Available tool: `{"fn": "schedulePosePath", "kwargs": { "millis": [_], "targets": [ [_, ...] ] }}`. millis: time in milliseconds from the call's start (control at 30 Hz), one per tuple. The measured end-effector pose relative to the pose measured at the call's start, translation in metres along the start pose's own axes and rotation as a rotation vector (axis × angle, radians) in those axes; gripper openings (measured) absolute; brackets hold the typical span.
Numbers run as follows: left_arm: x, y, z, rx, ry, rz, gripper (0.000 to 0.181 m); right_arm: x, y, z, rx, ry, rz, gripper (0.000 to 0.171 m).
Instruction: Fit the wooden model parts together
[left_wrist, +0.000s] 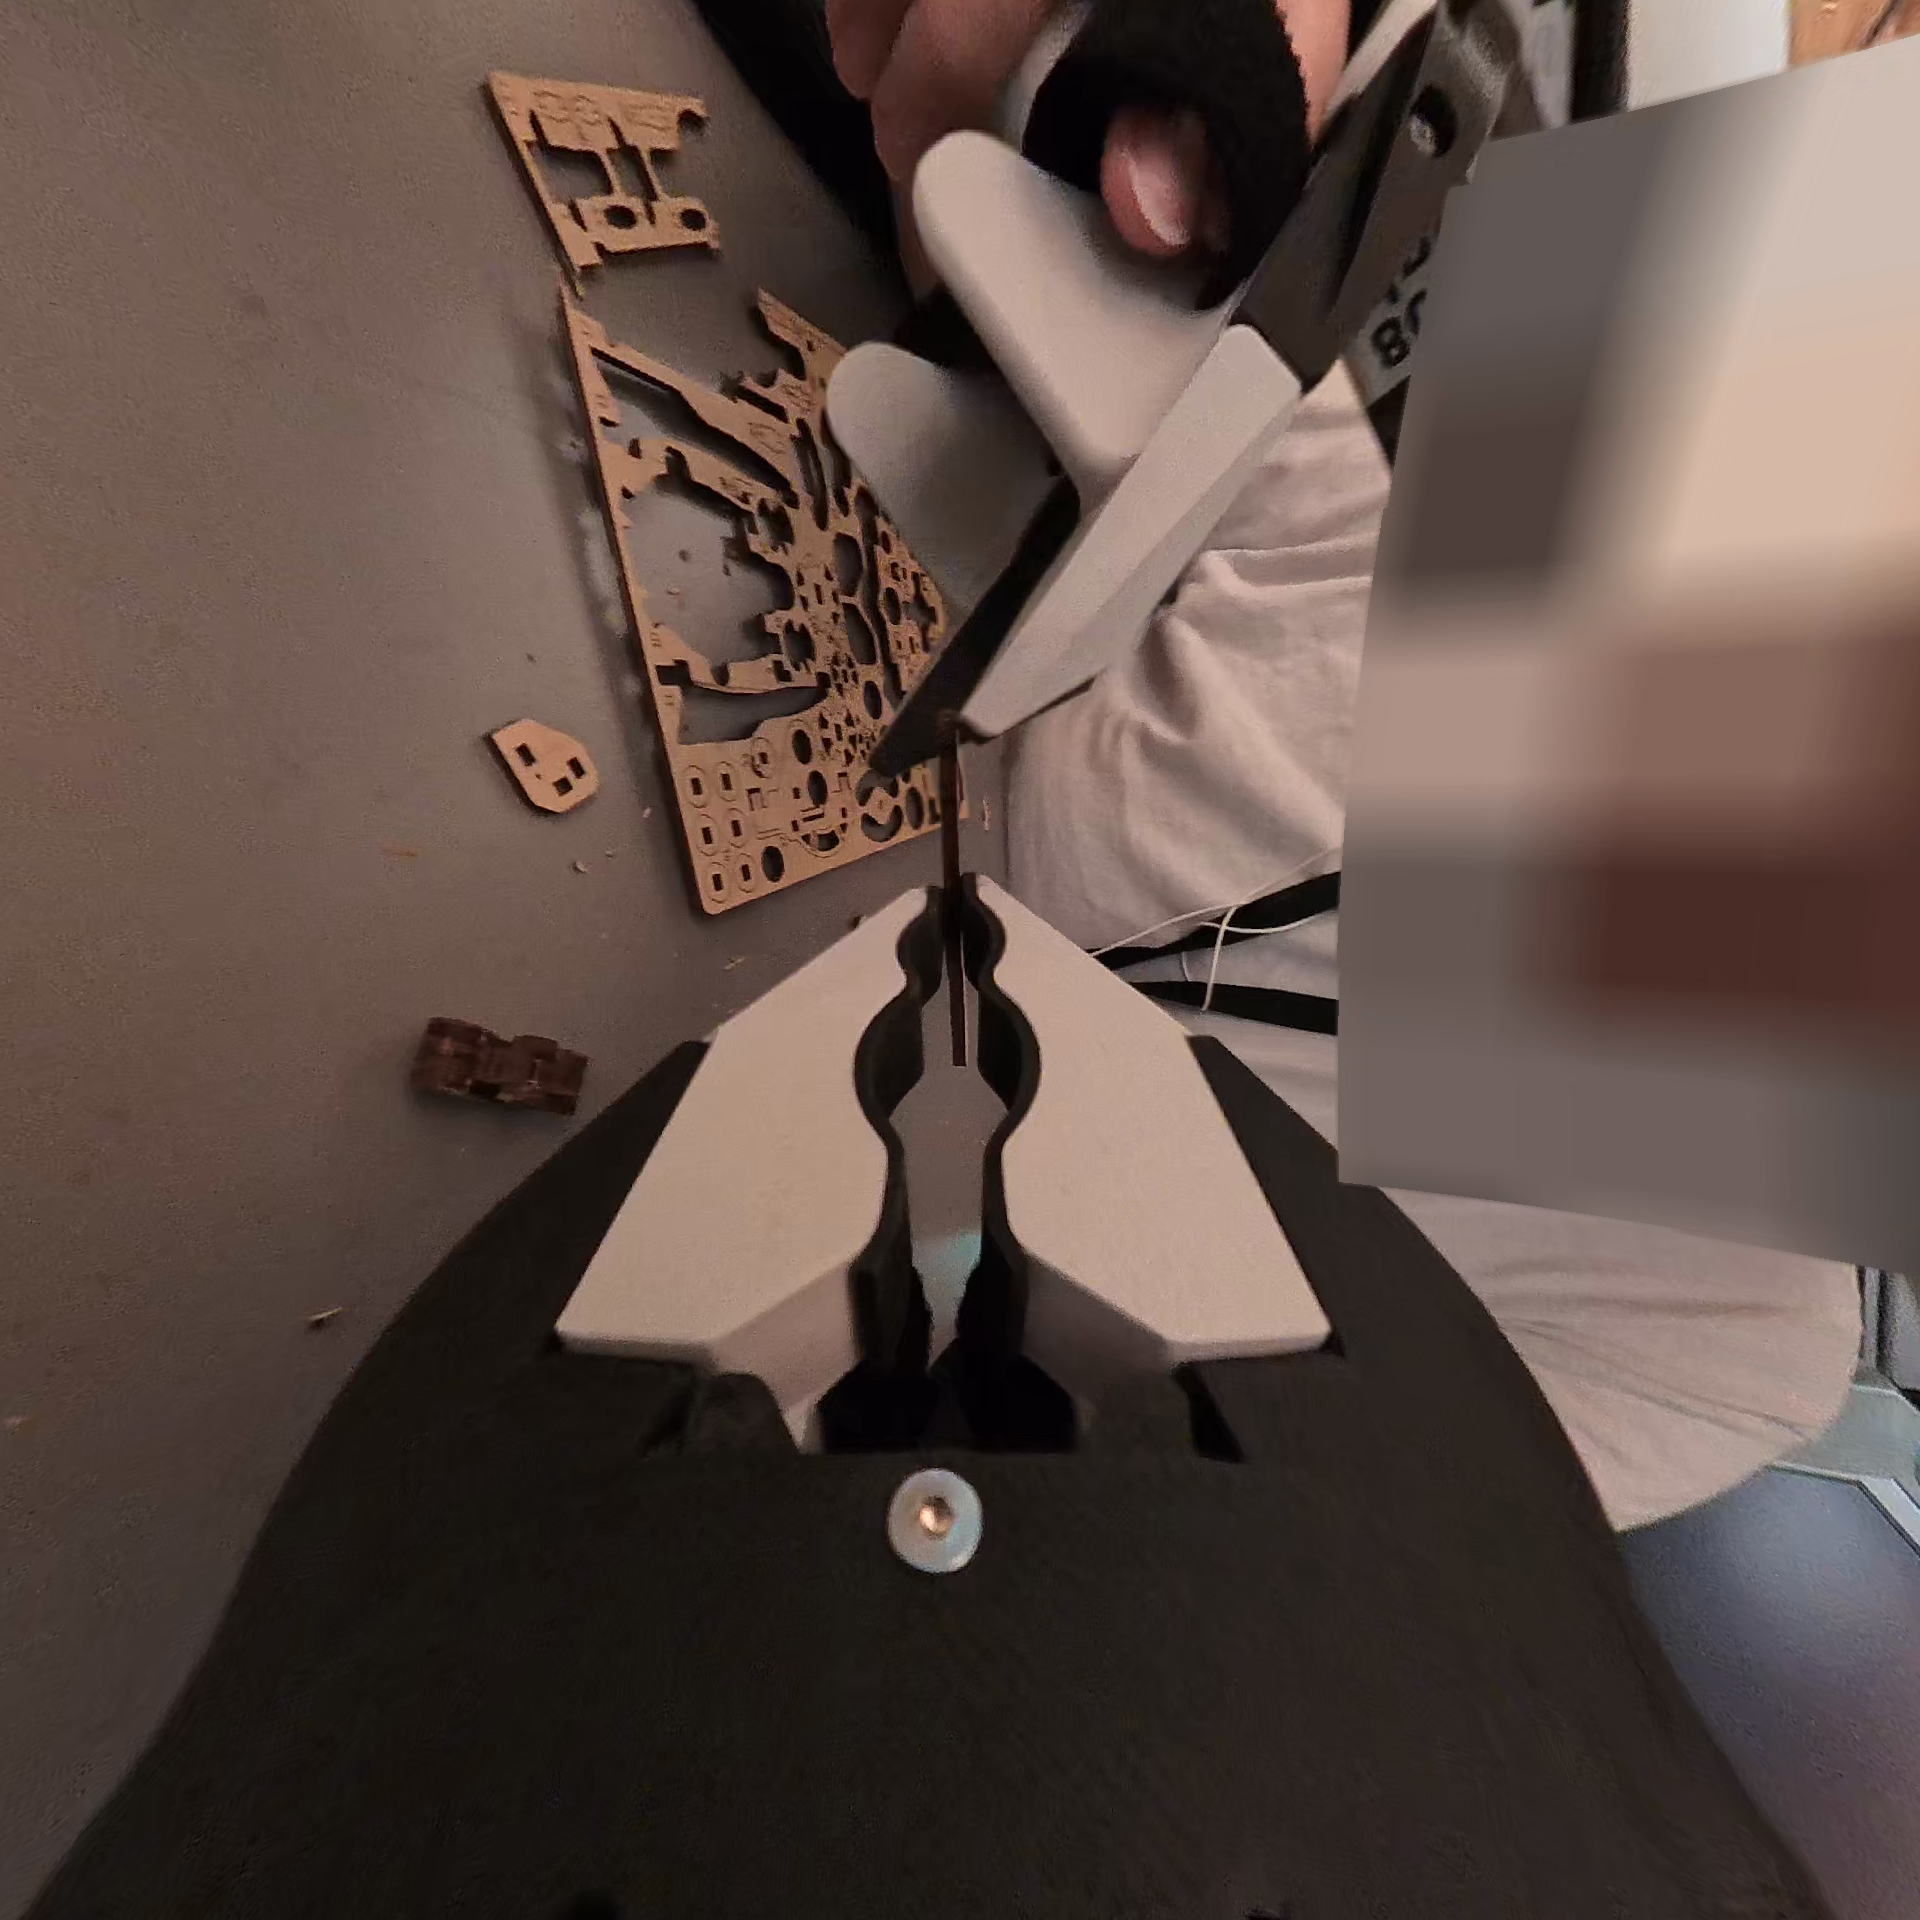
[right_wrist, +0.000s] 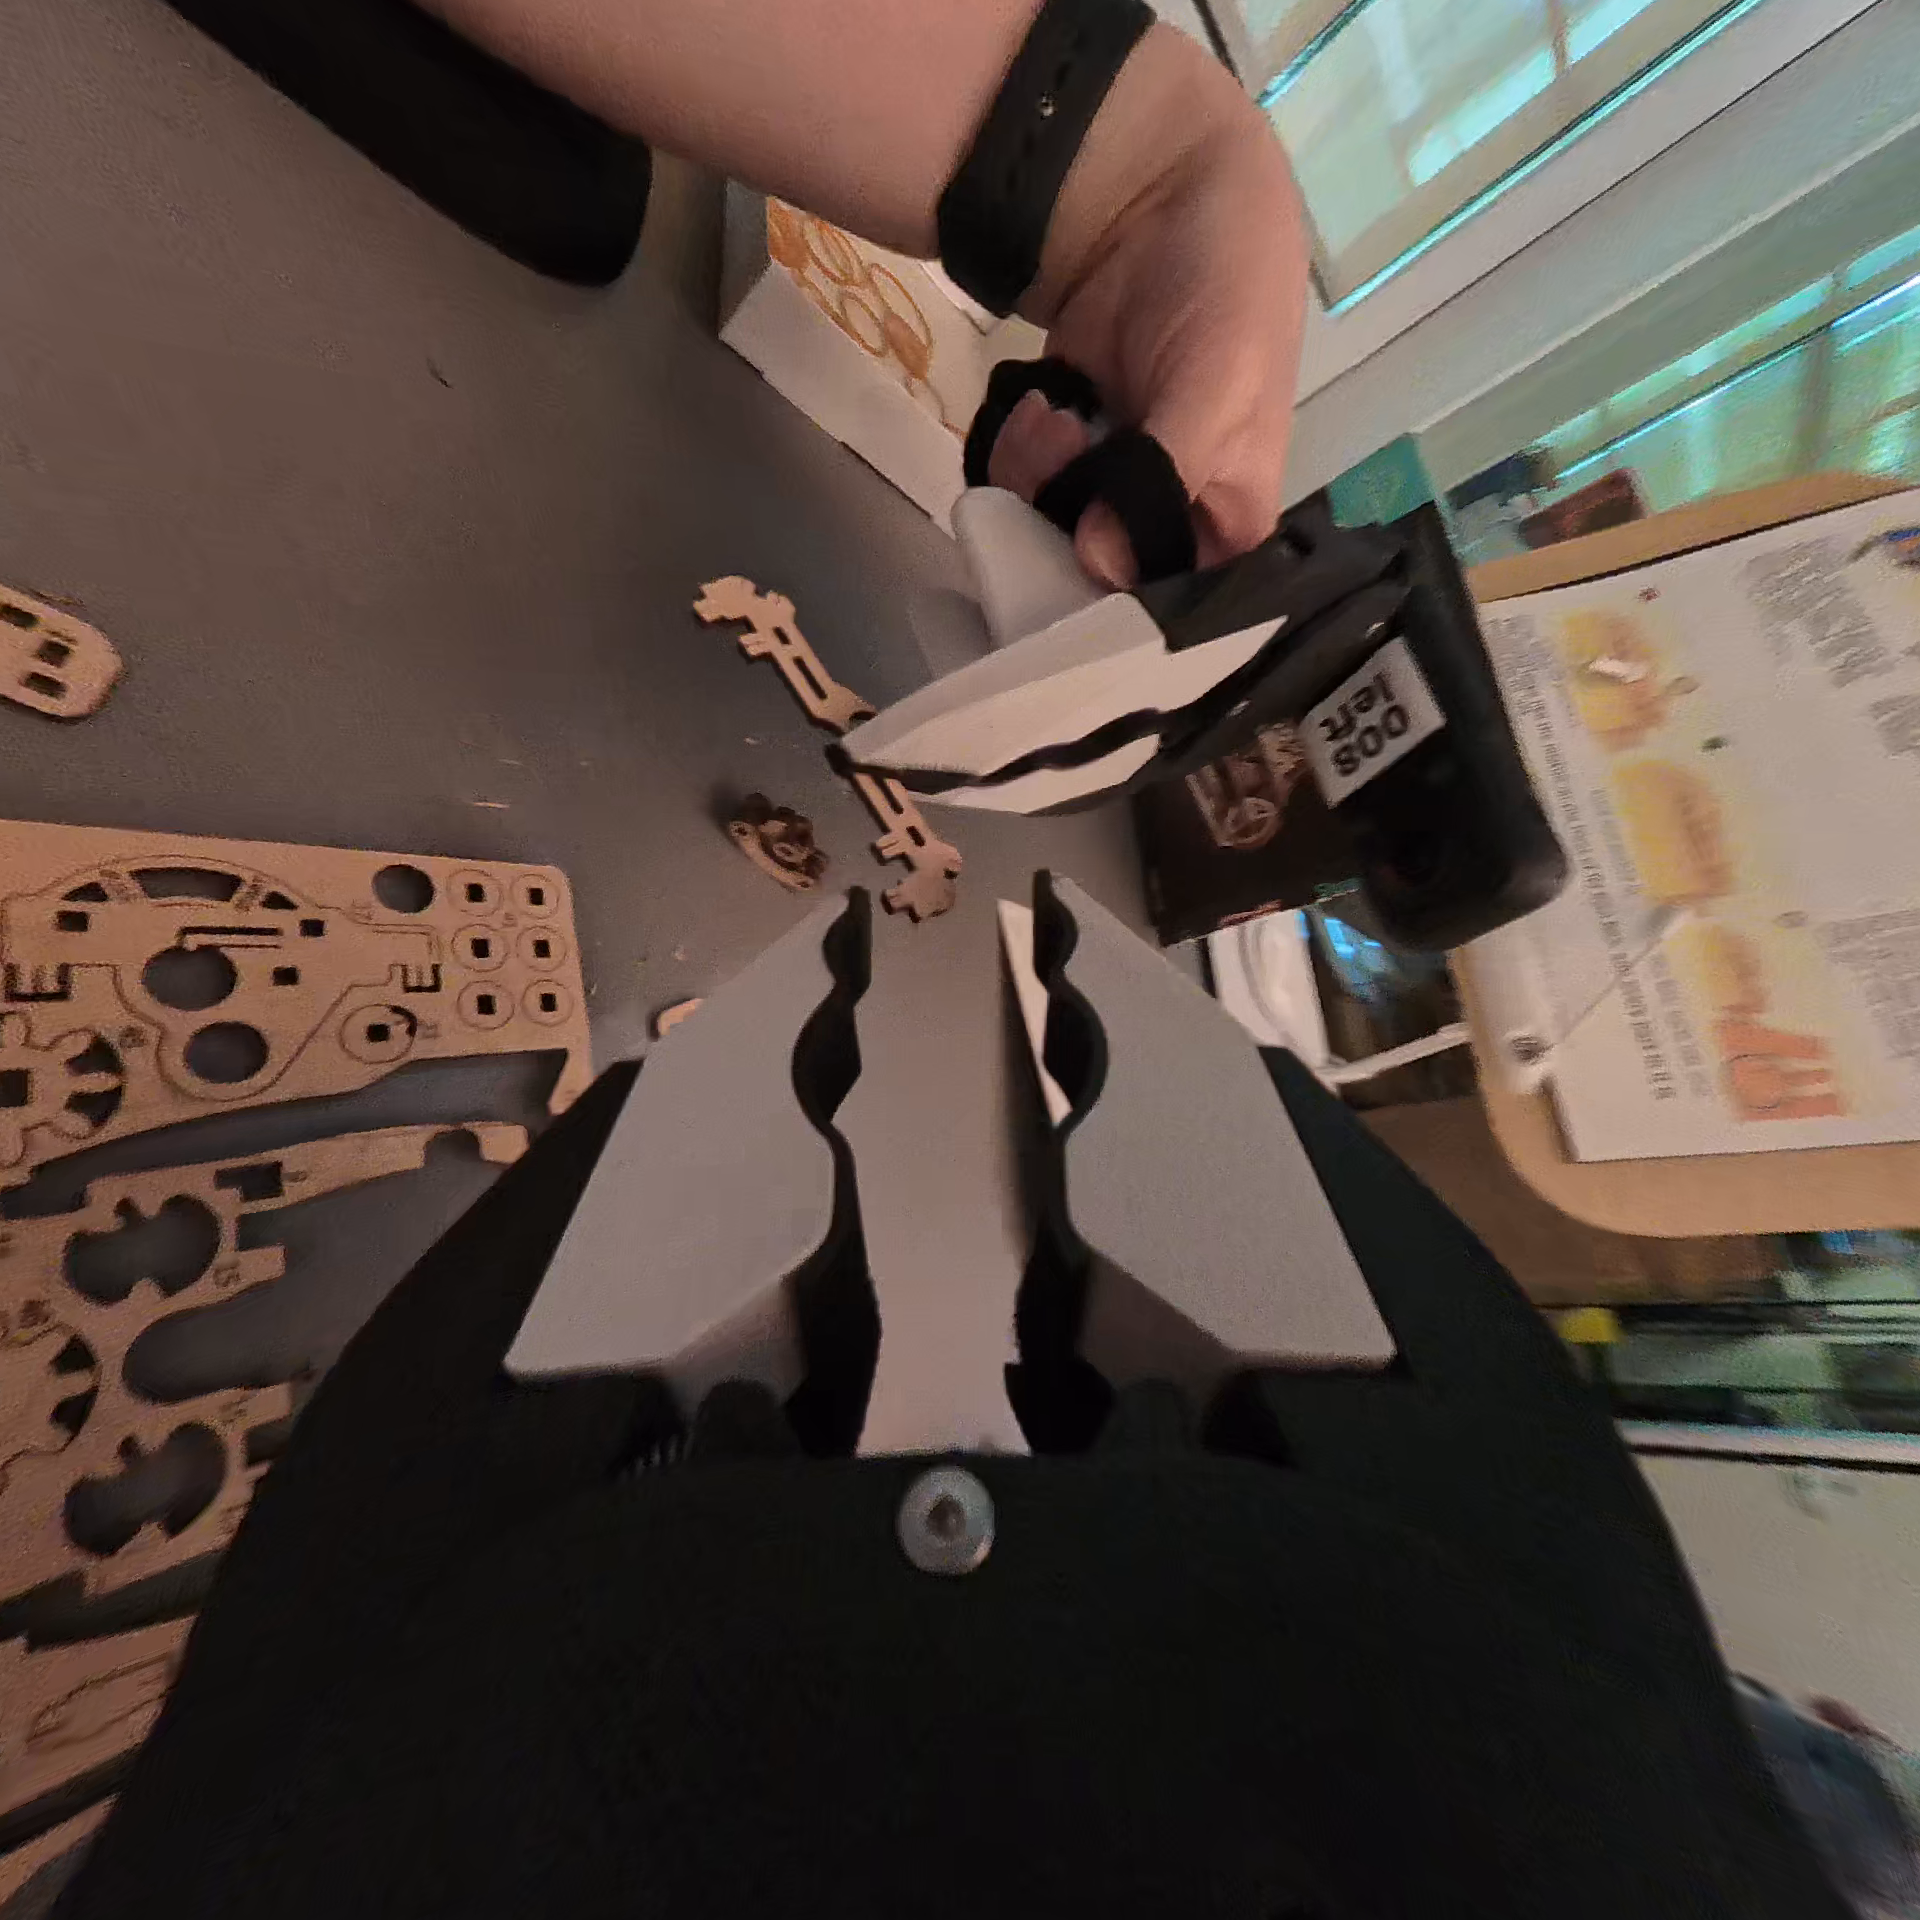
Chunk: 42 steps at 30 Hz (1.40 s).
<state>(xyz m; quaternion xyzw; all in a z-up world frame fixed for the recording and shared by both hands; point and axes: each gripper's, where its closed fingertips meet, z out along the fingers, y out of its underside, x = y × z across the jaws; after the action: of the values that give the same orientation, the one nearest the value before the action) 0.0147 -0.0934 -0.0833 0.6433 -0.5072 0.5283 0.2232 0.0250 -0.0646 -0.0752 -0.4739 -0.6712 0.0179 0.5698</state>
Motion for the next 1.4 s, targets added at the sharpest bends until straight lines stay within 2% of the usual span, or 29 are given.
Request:
{"fn": "schedulePosePath", "kwargs": {
  "millis": [100,167,400,867,1033,1233,1400],
  "targets": [
    [0.006,-0.001,-0.001,0.010,0.049,0.009,0.000,-0.003,-0.004,-0.001,0.003,0.025,-0.077,0.016],
    [0.005,0.002,0.000,-0.002,0.052,0.005,0.000,-0.005,-0.005,0.000,-0.001,0.023,-0.090,0.014],
    [-0.006,0.001,0.000,0.004,0.019,-0.034,0.003,-0.007,0.001,0.002,-0.036,0.008,-0.083,0.012],
    [-0.017,-0.017,-0.013,0.122,-0.020,-0.068,0.003,-0.004,0.028,0.008,-0.119,-0.002,0.012,0.011],
    [-0.009,-0.019,-0.015,0.141,0.022,-0.047,0.000,0.009,0.024,0.004,-0.100,0.105,-0.060,0.014],
    [-0.002,-0.017,-0.014,0.126,0.064,-0.036,0.000,0.015,0.008,-0.001,-0.073,0.193,-0.193,0.024],
    [0.003,-0.015,-0.013,0.117,0.092,-0.026,0.000,0.010,0.005,-0.001,-0.073,0.199,-0.255,0.011]
  ]
}}
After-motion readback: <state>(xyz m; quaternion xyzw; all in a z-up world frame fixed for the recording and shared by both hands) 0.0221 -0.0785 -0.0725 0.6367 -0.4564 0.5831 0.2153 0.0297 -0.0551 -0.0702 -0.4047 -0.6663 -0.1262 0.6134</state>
